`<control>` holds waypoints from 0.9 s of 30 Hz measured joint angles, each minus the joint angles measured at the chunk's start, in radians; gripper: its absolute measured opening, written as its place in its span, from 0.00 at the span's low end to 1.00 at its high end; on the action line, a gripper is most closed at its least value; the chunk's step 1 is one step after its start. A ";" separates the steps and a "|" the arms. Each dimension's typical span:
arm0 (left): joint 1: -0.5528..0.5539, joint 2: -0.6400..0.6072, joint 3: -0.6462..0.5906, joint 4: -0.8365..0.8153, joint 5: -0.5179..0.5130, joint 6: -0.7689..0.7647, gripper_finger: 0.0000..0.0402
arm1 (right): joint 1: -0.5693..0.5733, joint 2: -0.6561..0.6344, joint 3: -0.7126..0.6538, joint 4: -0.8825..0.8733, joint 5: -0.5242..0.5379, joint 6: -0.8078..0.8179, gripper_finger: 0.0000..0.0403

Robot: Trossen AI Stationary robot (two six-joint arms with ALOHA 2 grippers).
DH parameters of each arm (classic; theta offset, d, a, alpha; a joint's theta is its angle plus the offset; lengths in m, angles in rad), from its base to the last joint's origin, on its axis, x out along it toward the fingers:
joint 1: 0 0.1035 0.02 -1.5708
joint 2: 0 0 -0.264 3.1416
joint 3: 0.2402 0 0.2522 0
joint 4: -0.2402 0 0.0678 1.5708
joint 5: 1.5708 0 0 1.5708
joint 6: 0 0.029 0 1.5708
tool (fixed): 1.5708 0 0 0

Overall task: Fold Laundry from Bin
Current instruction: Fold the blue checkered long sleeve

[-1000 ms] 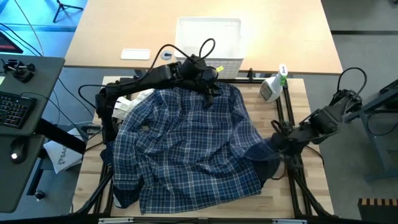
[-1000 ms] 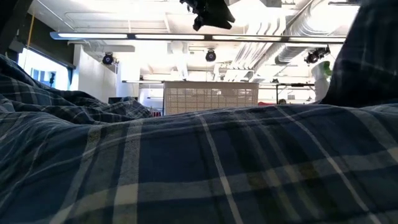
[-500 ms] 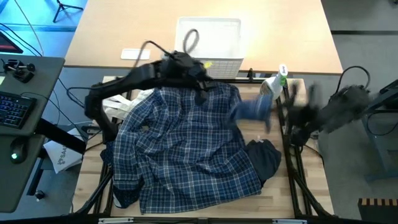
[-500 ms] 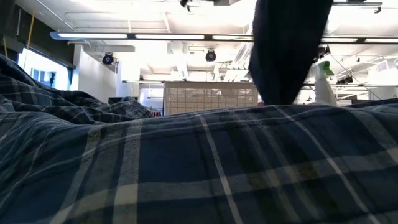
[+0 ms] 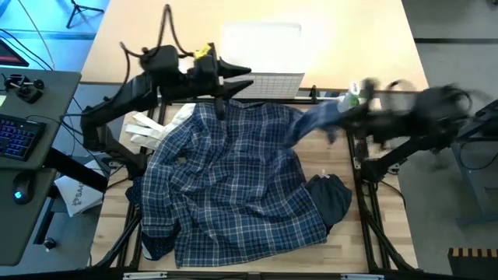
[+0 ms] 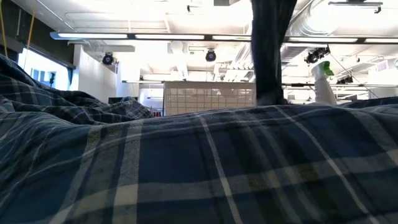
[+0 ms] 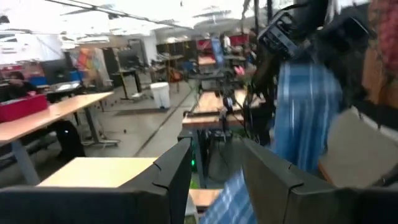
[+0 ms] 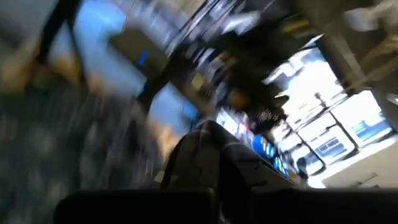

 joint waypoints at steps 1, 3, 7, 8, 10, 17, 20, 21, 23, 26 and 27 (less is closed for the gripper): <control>0.008 0.009 0.000 -0.008 0.024 0.010 0.32 | -0.014 0.018 -0.014 -0.027 -0.001 -0.028 0.00; 0.020 0.027 -0.001 -0.029 0.089 0.015 0.33 | -0.055 0.050 -0.039 -0.051 -0.001 -0.032 0.00; 0.037 0.071 -0.001 -0.067 0.254 0.018 0.39 | -0.141 0.105 -0.054 -0.077 -0.010 -0.016 0.00; 0.037 0.082 -0.001 -0.071 0.281 0.024 0.41 | -0.158 0.122 -0.055 -0.096 -0.018 -0.035 0.00; 0.035 0.105 -0.002 -0.089 0.313 0.026 0.45 | -0.184 0.165 -0.055 -0.143 -0.044 -0.065 0.00; 0.013 0.143 -0.002 -0.160 0.317 0.154 0.56 | -0.233 0.275 -0.057 -0.322 -0.252 -0.121 0.00; 0.010 0.164 -0.002 -0.209 0.331 0.165 0.60 | -0.231 0.296 -0.057 -0.316 -0.302 -0.122 0.00; 0.010 0.171 -0.001 -0.235 0.357 0.145 0.61 | -0.230 0.297 -0.057 -0.311 -0.320 -0.121 0.00; 0.022 0.197 -0.001 -0.292 0.437 0.100 0.62 | -0.231 0.293 -0.057 -0.300 -0.342 -0.113 0.00; 0.032 0.243 -0.001 -0.345 0.538 0.062 0.62 | -0.231 0.286 -0.057 -0.292 -0.346 -0.066 0.00; 0.032 0.260 -0.001 -0.346 0.557 0.059 0.62 | -0.231 0.282 -0.057 -0.292 -0.346 -0.051 0.00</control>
